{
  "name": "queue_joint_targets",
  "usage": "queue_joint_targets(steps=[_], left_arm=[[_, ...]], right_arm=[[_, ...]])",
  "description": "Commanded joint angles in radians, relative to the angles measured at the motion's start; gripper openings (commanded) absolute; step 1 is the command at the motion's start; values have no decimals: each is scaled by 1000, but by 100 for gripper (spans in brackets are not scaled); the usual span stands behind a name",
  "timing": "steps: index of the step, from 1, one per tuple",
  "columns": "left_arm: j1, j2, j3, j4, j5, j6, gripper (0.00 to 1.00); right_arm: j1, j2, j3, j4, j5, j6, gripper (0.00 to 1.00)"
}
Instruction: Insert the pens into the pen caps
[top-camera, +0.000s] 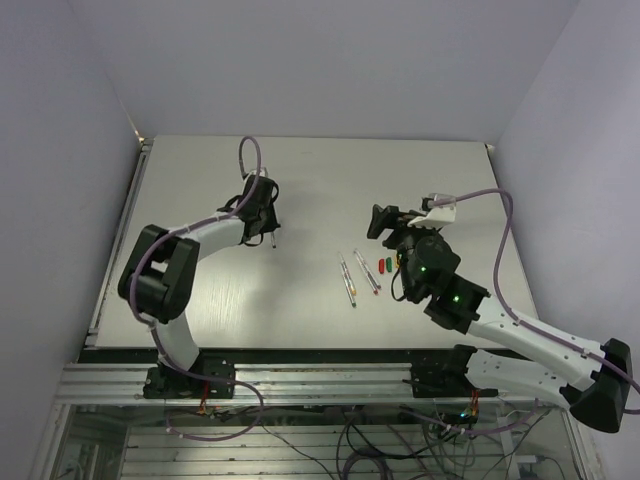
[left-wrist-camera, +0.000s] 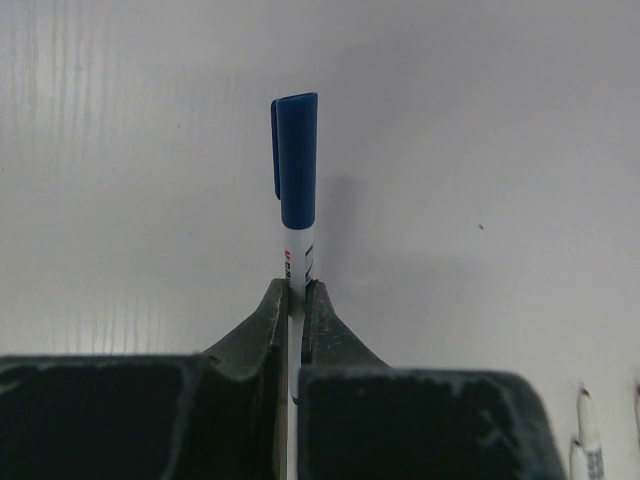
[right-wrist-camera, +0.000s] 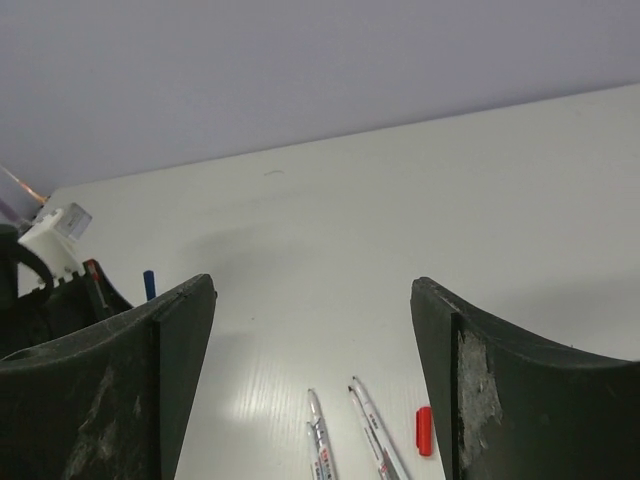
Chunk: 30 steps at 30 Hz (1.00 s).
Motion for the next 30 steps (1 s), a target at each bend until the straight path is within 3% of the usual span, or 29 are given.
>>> queue_joint_targets(steps=[1,6,9,13,22,30], left_arm=[[22,87,105,-75,38,34,7],[32,166,183,-103,21,50,13],[37,204,211,-118,13,52,30],[40,233,221,-114,7,44,35],[43,214,216,-104,31,35,58],[43,117,212,-164,-16,33,60]], right_arm=[[-8,-51,-38,-35,33,44,78],[-6,-96,-62,-47,19,51,78],[-7,-112,-69,-64,19,65,80],[-7,-113,-70,-90,29,91,85],[-8,-87,-75,-107,31,113,91],[-9,-93,-94,-44,35,65,95]])
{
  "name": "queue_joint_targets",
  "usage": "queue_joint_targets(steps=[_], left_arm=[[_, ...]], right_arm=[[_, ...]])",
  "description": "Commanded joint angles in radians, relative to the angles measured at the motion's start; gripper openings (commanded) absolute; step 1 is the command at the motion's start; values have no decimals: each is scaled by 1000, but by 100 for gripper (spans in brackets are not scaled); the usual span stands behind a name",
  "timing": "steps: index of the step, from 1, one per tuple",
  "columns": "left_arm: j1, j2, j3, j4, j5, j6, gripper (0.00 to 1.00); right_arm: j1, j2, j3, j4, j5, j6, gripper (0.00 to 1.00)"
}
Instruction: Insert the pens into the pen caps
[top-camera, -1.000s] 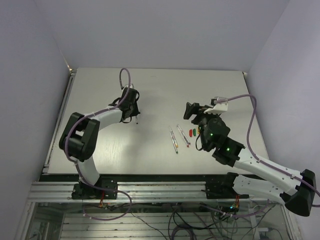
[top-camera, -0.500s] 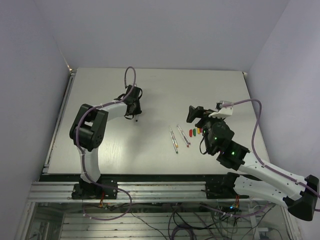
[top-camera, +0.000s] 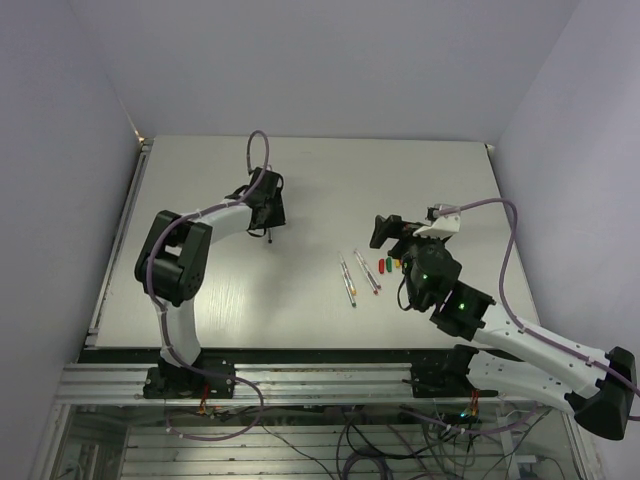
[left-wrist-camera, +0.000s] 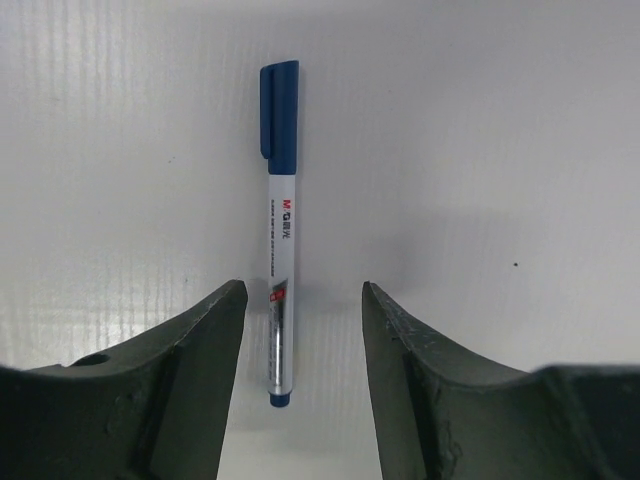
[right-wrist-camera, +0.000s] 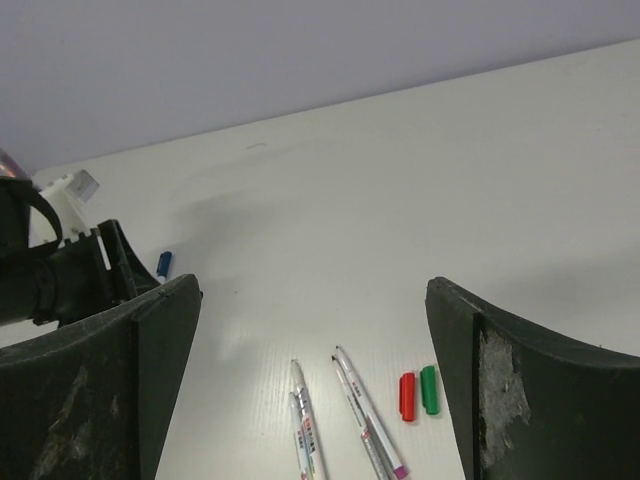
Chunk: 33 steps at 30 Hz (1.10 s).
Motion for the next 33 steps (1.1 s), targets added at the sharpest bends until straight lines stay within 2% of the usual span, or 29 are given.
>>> queue_joint_targets(steps=[1,8,11,15,22,33], left_arm=[[8,-100,3,-42,-33,-5,60],[-32,-287,-196,64,58,-71,59],[-153,-364,-259,82,15,-83,59],[-311,-397,-280,58,-23,-114,60],[-504,-359,-274,49,-42,-194,61],[-619,-205,-152,5,-81,-229,61]], right_arm=[[-6,-5,-12,50,29,-30,95],[-58,21,-7,-61,43,62,95],[-122,8,-32,-106,0,126,94],[-214,-7,-64,-159,-139,201,84],[-222,-20,-102,-235,-131,287,85],[-222,-96,-142,-299,-129,343,85]])
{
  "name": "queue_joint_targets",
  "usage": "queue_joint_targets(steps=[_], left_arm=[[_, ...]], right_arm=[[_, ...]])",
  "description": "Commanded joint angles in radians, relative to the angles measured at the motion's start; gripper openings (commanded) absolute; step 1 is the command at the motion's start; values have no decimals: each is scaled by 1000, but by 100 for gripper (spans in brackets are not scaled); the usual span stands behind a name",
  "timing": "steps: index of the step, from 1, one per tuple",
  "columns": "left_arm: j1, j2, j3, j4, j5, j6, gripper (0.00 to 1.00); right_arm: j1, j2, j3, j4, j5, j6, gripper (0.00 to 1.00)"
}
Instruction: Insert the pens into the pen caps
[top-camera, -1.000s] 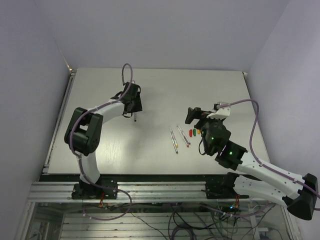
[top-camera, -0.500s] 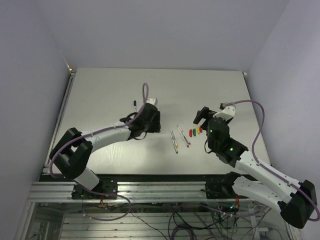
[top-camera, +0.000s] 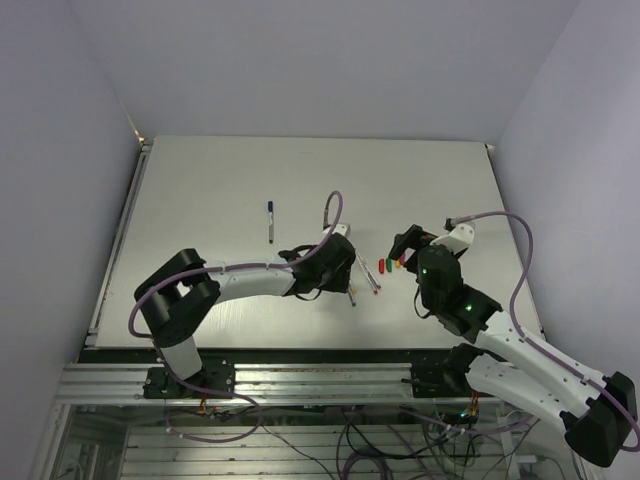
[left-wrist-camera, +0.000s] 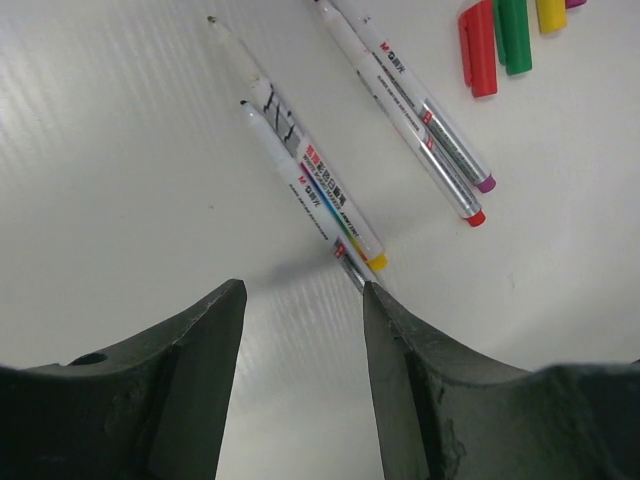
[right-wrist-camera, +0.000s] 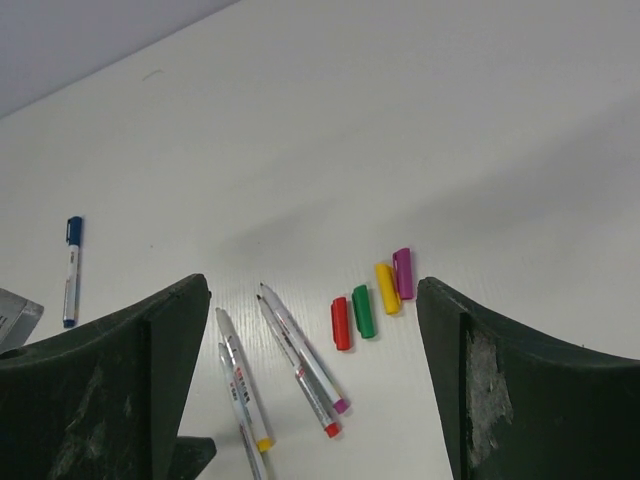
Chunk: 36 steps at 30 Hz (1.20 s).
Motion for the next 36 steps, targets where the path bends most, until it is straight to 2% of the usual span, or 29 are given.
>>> queue_joint_targets(steps=[1,16,36], left_arm=[[-30,32,65,-17,-47,-31,61],[-67,135,154,-125,-119,-48,58],[-74,166,166,-104,-91,-45,57]], right_arm=[[-5,-34,-20,-64,21,56,85],[-4,-116,-58,-95,25,101,85],[-4,-91,-71,-58,1,94,84]])
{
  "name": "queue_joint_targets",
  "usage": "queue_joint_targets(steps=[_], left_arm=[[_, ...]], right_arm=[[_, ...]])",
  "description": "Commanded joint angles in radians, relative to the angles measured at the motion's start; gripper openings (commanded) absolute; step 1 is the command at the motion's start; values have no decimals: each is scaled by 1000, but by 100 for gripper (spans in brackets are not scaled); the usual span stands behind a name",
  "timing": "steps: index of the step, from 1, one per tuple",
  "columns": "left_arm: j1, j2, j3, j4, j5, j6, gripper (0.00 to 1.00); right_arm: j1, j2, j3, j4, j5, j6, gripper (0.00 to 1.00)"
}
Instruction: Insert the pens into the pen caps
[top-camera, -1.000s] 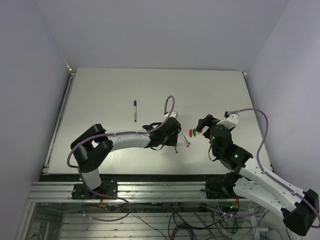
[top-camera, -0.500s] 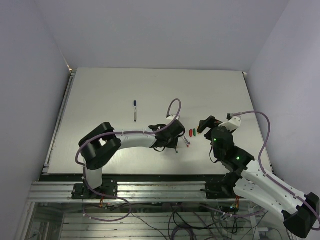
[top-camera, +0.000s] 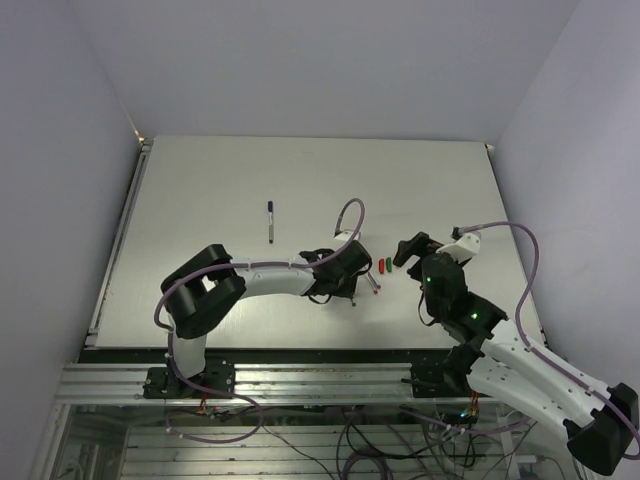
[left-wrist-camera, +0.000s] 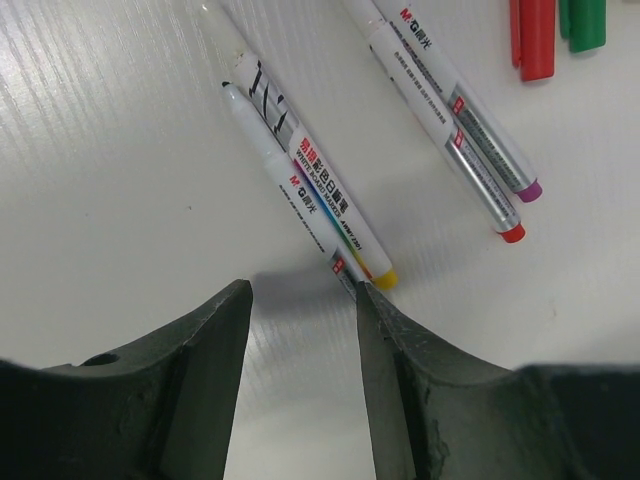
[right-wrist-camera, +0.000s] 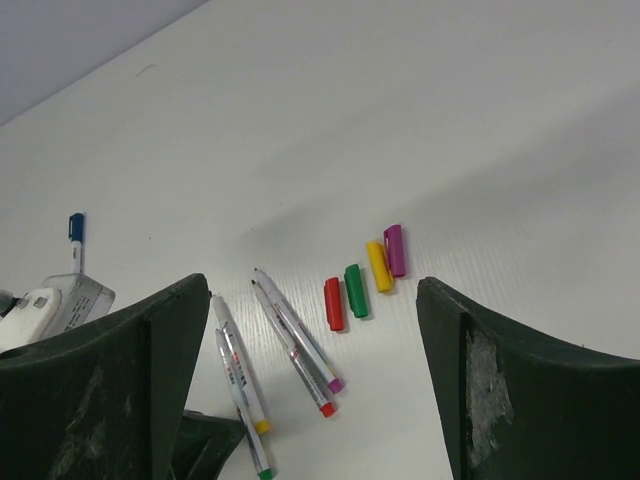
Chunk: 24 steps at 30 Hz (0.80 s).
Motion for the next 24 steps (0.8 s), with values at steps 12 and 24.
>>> queue_joint_targets(steps=[12,24], left_arm=[[-9,47,48,28,40,0,56],[-11,68,48,-36,9,1,53]], right_arm=[[-4,25,-7,42,-8,-1,84],[-3,39,-4,49,-19,8,84]])
